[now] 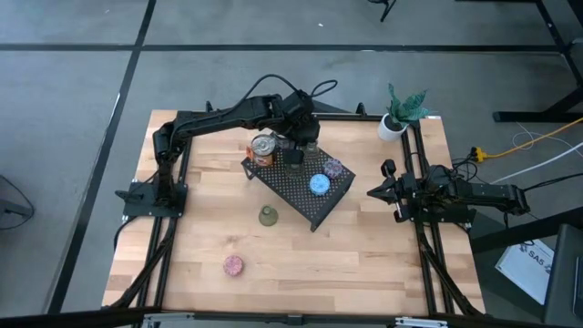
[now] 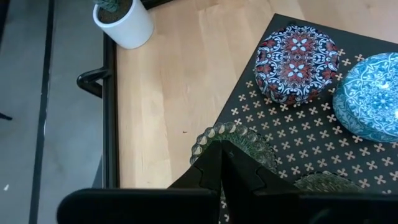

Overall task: Pick & Place candle stick holders
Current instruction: Adjust the glass candle holders on the shelf

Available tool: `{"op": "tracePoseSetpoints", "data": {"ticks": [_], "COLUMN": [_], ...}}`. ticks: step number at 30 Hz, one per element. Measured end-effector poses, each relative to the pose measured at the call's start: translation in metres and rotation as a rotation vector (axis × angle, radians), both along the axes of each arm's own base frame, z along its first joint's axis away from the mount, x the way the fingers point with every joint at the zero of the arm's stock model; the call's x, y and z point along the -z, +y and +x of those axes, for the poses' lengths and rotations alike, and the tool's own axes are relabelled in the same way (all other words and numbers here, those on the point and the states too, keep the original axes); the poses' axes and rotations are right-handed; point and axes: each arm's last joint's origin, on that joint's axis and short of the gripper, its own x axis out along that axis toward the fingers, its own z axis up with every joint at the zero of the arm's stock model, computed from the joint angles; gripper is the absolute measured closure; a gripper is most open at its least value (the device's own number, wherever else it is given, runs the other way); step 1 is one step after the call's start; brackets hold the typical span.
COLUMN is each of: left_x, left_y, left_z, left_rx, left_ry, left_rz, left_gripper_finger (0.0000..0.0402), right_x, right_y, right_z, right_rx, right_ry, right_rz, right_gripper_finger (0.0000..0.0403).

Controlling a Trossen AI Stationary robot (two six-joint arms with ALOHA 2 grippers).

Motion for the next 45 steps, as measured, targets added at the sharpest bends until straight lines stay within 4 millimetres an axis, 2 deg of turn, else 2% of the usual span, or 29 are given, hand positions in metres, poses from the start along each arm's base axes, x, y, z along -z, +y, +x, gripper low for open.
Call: {"op": "tracePoseSetpoints", "data": {"ticks": [6, 11, 15, 24, 28, 34, 45], "left_x": [-0.002, -0.022, -0.034, -0.049, -0.049, -0.047, -0.027], "left_y": [-0.001, -0.001, -0.002, -0.027, -0.036, -0.039, -0.041], "left_z": [0.000, -0.001, -0.007, -0.023, -0.026, -0.028, -0.025], "left_rx": [-0.004, -0.009, -0.022, 0.003, 0.039, 0.075, 0.089], "left_ry": [0.001, -0.054, -0.033, 0.103, 0.147, 0.167, 0.234], "left_rz": [0.007, 0.031, 0.026, -0.073, -0.108, -0.167, -0.203], "left_gripper_finger": [0.0400, 0.0400, 0.0401, 0.0400, 0.0401, 0.0400, 0.0400], "right_x": [0.000, 0.000, 0.000, 0.000, 0.000, 0.000, 0.000], "right_y": [0.000, 0.000, 0.000, 0.000, 0.000, 0.000, 0.000], "right_z": [0.000, 0.000, 0.000, 0.000, 0.000, 0.000, 0.000], "right_rx": [0.000, 0.000, 0.000, 0.000, 0.000, 0.000, 0.000], "right_ry": [0.000, 0.000, 0.000, 0.000, -0.001, 0.000, 0.000], "right_rz": [0.000, 0.000, 0.000, 0.000, 0.000, 0.000, 0.000], "right_gripper_finger": [0.0387, 0.0387, 0.0387, 0.0387, 0.0387, 0.0387, 0.0387]}}
